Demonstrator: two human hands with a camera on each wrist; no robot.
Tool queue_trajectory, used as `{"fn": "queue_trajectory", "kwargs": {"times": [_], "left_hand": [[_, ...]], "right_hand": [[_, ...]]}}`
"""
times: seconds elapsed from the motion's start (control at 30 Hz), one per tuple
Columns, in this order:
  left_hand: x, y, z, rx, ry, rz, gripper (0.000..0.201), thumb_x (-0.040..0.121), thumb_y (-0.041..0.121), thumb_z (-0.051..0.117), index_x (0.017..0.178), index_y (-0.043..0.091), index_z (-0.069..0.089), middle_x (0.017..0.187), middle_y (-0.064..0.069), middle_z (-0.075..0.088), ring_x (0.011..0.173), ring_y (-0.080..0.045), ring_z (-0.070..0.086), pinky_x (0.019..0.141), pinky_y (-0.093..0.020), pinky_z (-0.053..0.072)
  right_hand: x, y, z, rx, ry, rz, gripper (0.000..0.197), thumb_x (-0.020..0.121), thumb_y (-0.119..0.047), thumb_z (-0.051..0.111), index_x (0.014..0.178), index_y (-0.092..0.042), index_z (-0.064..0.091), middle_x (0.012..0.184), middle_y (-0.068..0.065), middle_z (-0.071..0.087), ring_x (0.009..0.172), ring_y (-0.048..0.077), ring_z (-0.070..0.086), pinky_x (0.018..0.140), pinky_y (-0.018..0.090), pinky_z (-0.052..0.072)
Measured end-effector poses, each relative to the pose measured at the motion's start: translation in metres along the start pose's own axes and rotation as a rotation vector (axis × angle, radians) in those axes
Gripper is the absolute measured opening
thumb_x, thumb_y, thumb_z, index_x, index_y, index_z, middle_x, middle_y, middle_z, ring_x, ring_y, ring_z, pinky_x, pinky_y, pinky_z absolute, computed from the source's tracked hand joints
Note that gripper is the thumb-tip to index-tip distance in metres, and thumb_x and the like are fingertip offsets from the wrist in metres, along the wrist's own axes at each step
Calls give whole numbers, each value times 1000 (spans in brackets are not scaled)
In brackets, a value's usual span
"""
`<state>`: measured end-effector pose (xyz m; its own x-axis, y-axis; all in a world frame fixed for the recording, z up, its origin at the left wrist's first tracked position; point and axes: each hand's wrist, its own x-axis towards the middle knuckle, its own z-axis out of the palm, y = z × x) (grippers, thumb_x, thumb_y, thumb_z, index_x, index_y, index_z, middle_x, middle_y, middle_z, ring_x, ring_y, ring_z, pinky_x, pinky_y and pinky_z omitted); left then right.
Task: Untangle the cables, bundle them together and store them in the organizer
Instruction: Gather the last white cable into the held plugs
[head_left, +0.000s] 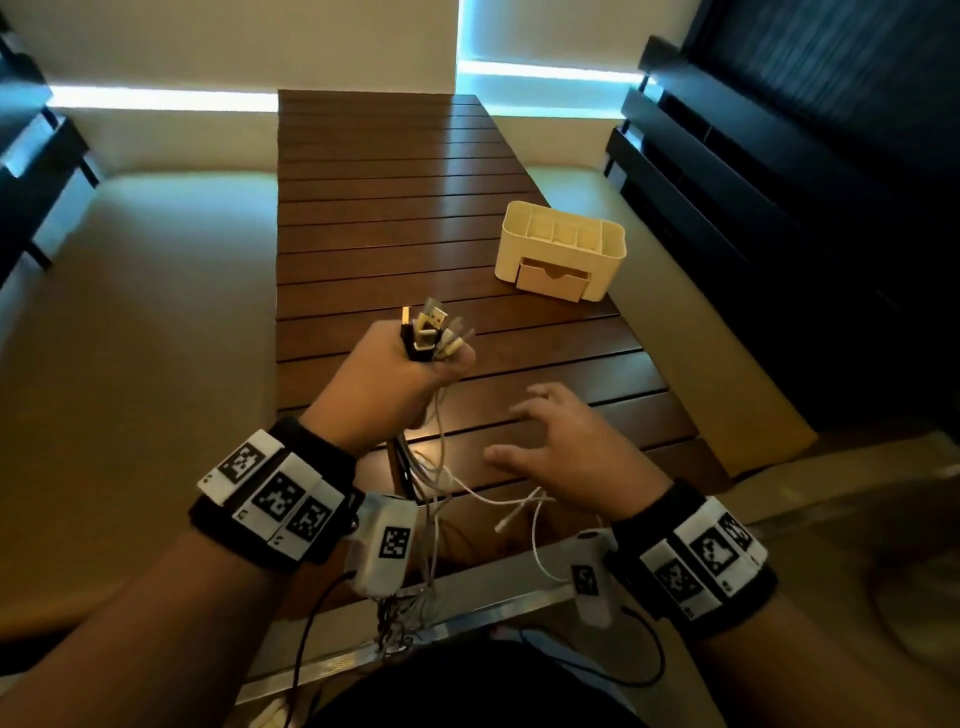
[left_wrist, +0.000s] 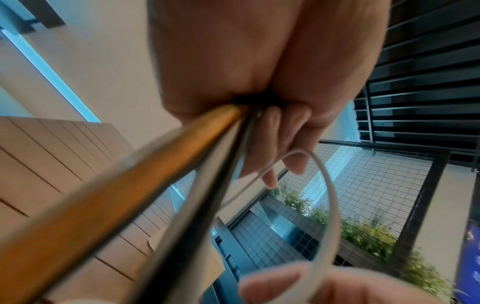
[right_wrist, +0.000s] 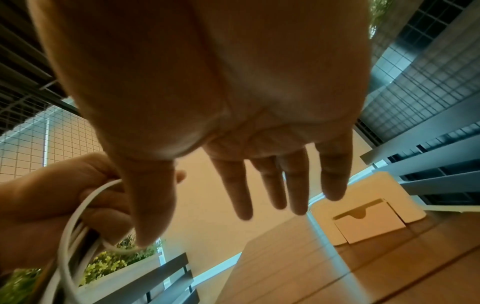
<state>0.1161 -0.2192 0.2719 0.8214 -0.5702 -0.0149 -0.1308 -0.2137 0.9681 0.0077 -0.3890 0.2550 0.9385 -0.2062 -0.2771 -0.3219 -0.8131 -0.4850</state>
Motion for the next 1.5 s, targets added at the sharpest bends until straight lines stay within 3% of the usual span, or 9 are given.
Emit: {"fn": "queue_trajectory", "kwargs": {"times": [0.13,0.33,0.43,0.6,0.8,1.0,1.17,1.3,1.5], "left_hand": [[-6,3,7,-13,-67,139,17,94,17,65,90,1,67,60,3,57,55,-6,50,55,-19,42],[-9,2,-6,-288,63,139,23,100,19,57,89,-2,54,53,1,34,42,-13,29,42,-25,32],[-13,-4,-11,-388,148,140,29,100,16,56,89,-10,48,53,-3,27,40,-14,23,42,-23,28],[-14,-6,-19,-468,266,141,17,100,14,56,83,14,55,51,0,27,38,-12,24,41,-21,28],[-13,-1,-12,-390,161,182,19,100,19,57,86,6,55,53,-5,27,39,-15,24,42,-23,29],[-9,13,3,-438,139,219,16,100,17,57,91,3,55,56,-7,24,42,-14,22,43,-24,26],[-8,20,2,-491,141,198,12,100,15,56,99,3,56,57,-4,23,44,-13,20,44,-22,27],[-8,22,12,-406,126,174,10,96,12,61,94,2,59,54,-4,30,42,-14,25,44,-23,29],[-7,36,25,-315,107,178,2,91,0,64,92,1,65,54,-1,42,42,-14,35,42,-24,34]], "right_hand": [[1,-13,-5,251,-56,-199,89,77,-41,81,150,-39,30,157,-20,14,141,4,22,113,32,31],[5,-10,21,552,-272,-208,17,100,-29,55,102,-32,72,106,-7,75,101,5,69,94,35,55],[13,-2,24,451,-223,-218,22,100,-36,52,102,-37,74,116,-18,70,108,-2,64,98,30,50],[21,16,24,202,-193,-155,26,99,-32,56,123,-35,66,123,-20,64,108,-8,56,103,27,46],[8,-14,-4,595,182,-229,19,97,-29,57,113,-28,66,102,-9,69,92,5,66,80,26,55],[6,-14,8,395,-85,-227,18,95,-20,62,112,-25,62,99,-5,67,77,4,67,72,26,59],[8,26,20,100,-374,-148,40,90,-20,70,128,-27,59,107,-11,65,95,11,67,87,26,56],[12,28,-24,192,-257,-163,95,64,-55,84,144,-45,36,129,-24,45,111,-2,54,95,30,50],[-4,-12,-93,479,114,-495,71,84,-55,67,147,-42,37,143,-23,45,126,-14,44,104,27,43]]}}
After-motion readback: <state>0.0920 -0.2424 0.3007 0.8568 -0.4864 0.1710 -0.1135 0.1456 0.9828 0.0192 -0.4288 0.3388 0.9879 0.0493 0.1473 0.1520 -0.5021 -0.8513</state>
